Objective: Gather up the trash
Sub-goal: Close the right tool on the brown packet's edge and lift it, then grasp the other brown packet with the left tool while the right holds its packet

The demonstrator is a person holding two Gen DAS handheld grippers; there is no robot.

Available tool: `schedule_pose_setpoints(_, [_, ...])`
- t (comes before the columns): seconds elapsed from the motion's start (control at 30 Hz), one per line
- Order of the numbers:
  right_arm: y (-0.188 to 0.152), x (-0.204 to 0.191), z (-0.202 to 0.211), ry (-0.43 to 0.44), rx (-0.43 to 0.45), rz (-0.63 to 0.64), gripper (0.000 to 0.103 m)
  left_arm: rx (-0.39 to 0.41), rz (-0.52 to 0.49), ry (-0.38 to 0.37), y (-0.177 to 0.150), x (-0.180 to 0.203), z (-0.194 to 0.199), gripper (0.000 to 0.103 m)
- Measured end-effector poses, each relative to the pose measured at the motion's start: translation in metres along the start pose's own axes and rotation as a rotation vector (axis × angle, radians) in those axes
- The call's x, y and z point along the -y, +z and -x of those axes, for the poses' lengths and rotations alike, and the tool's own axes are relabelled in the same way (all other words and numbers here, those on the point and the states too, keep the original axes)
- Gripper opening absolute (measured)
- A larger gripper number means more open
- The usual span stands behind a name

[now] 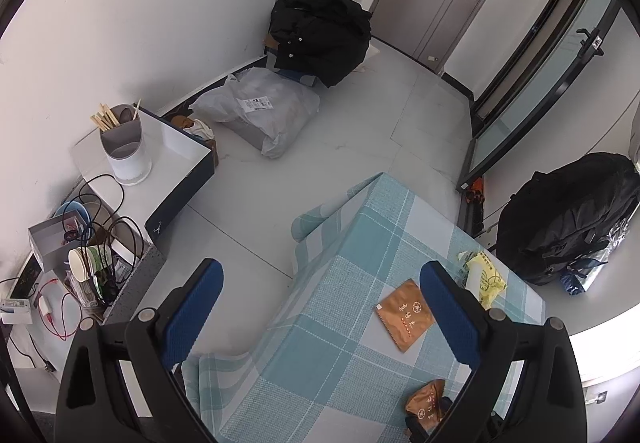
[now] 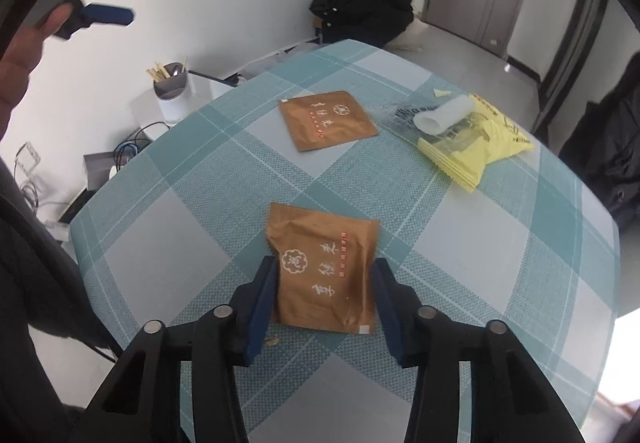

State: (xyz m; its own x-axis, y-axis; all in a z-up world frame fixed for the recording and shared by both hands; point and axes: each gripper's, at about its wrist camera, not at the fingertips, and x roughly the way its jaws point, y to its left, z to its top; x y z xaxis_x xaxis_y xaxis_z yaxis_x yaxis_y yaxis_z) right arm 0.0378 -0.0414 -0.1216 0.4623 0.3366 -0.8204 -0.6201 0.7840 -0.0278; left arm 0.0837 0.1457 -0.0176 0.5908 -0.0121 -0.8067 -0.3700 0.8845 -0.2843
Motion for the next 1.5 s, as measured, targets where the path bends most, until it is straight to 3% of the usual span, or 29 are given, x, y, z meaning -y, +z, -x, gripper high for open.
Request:
schedule_pose_setpoints(0.03, [-0.002,-0.004,0.001,-0.016,0.007,0.023,0.036,0.001,-0.006,0.005,0.0,0.001,0.0,0.097])
schedule_pose_setpoints(0.1, [-0.003,-0.009,0.003,-0.017,0.023,0.05,0.019,-0.001,-0.012,0.007,-0.001,0.004,-0.002,0.097])
schedule_pose_setpoints(0.13, [-0.003,-0.012,0.003,-0.017,0.025,0.066,0.015,-0.004,-0.016,0.007,-0.002,0.004,-0.003,0.097])
schedule_pose_setpoints(0.3, [-0.003,-0.012,0.006,-0.015,0.041,0.057,0.01,-0.012,-0.042,0.03,-0.005,0.009,-0.007,0.097])
schedule_pose_setpoints(0.5, [-0.002,-0.001,0.022,0.0,0.084,0.025,0.006,-0.007,-0.088,0.068,-0.01,0.016,-0.011,0.097])
schedule_pose_setpoints(0.7, [0.003,0.034,0.043,0.087,0.128,-0.138,0.005,-0.026,-0.204,0.09,-0.016,0.034,-0.024,0.097])
schedule_pose_setpoints(0.8, [0.0,0.056,0.054,0.14,0.148,-0.225,0.005,-0.034,-0.353,0.092,-0.023,0.053,-0.04,0.097])
schedule_pose_setpoints(0.93, [-0.007,0.078,0.067,0.181,0.181,-0.302,0.004,-0.102,-0.502,0.089,-0.037,0.072,-0.061,0.097])
schedule_pose_setpoints(1.23, [-0.018,0.096,0.09,0.196,0.244,-0.338,0.005,-0.169,-0.61,0.065,-0.05,0.096,-0.085,0.097])
schedule_pose_setpoints(1.33, [-0.023,0.102,0.096,0.195,0.26,-0.34,0.005,-0.228,-0.669,0.088,-0.055,0.102,-0.101,0.097])
schedule_pose_setpoints(1.43, [-0.027,0.107,0.1,0.193,0.269,-0.354,0.005,-0.235,-0.752,0.121,-0.062,0.102,-0.107,0.098])
schedule_pose_setpoints(1.5, [-0.029,0.111,0.103,0.195,0.275,-0.368,0.005,-0.241,-0.753,0.077,-0.061,0.098,-0.105,0.097])
